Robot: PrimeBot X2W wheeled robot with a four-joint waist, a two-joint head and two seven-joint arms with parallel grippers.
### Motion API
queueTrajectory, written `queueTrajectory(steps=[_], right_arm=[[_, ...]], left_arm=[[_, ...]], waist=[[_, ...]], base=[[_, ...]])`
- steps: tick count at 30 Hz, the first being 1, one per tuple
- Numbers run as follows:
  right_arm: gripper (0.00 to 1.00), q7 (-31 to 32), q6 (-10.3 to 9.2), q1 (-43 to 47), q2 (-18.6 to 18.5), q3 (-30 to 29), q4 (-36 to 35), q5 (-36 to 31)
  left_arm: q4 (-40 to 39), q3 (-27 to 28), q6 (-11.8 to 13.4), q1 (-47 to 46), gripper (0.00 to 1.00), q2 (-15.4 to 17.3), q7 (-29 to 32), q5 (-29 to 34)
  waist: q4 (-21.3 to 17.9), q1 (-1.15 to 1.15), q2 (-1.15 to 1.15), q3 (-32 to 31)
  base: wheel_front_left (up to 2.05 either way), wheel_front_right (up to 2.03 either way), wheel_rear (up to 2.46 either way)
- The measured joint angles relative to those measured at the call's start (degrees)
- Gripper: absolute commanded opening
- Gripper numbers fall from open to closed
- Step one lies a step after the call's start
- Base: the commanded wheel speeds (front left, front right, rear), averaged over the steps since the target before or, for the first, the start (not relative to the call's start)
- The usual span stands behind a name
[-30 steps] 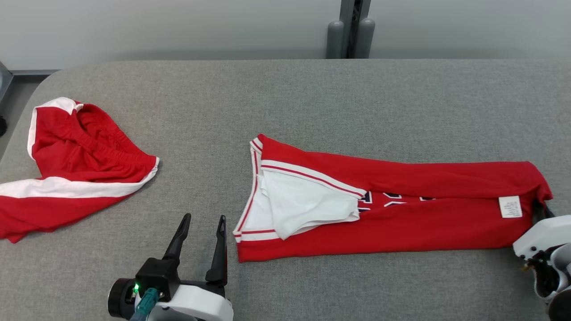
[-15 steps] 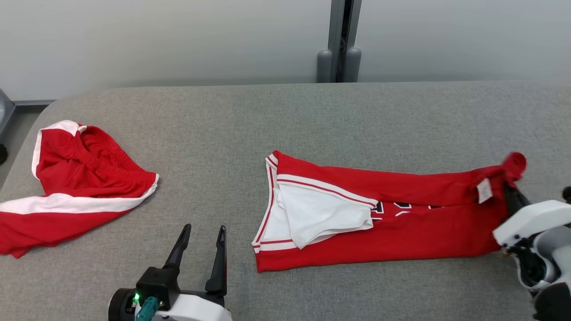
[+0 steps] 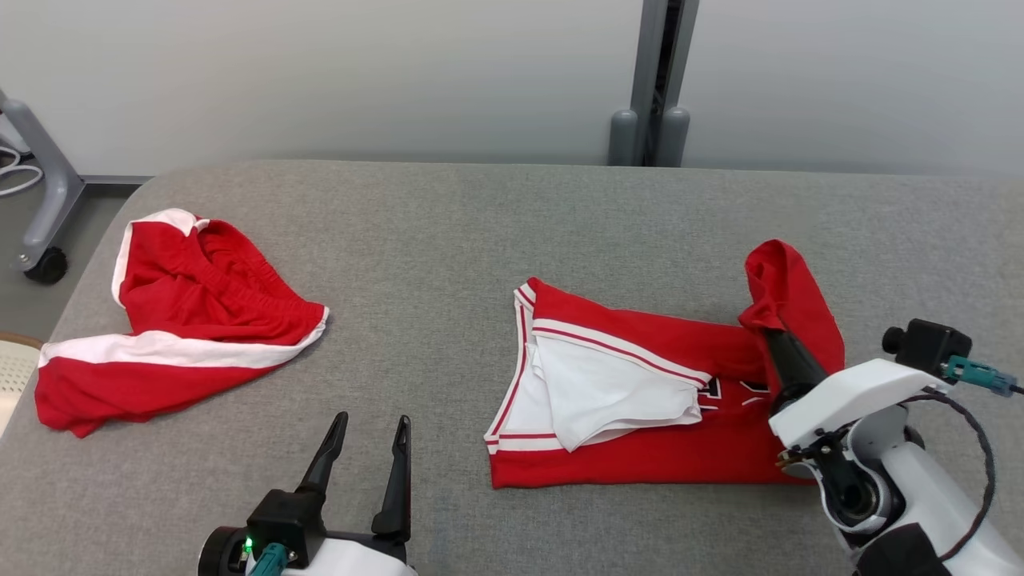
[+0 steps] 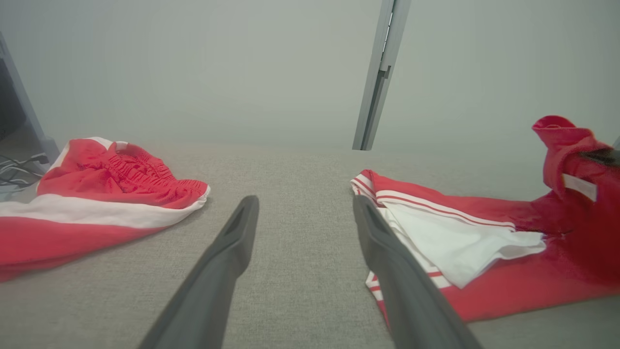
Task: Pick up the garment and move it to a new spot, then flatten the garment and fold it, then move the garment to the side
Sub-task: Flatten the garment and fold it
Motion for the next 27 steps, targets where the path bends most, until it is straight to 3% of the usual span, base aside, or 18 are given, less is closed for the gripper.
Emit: queueTrajectory(steps=[10,27], right_arm=[[0.00,-0.53,0.00,-2.11,6.73,2.02,2.82,-3.31],[0.00,-3.34,0.00,-3.39,9.31,6.83,9.99,-4.48]], left_arm=[[-0.29,-0.85,0.27,-0.30,1.00,0.02,0.01,-0.54],[-0.82,-1.23,0.87,-0.22,1.00,0.01,0.00,-1.35]], waist=[[5.11,0.00,0.00,0.45],[13.39,0.00,0.00,0.68]], base=[[0.00,0.00,0.00],[0.00,0.00,0.00]])
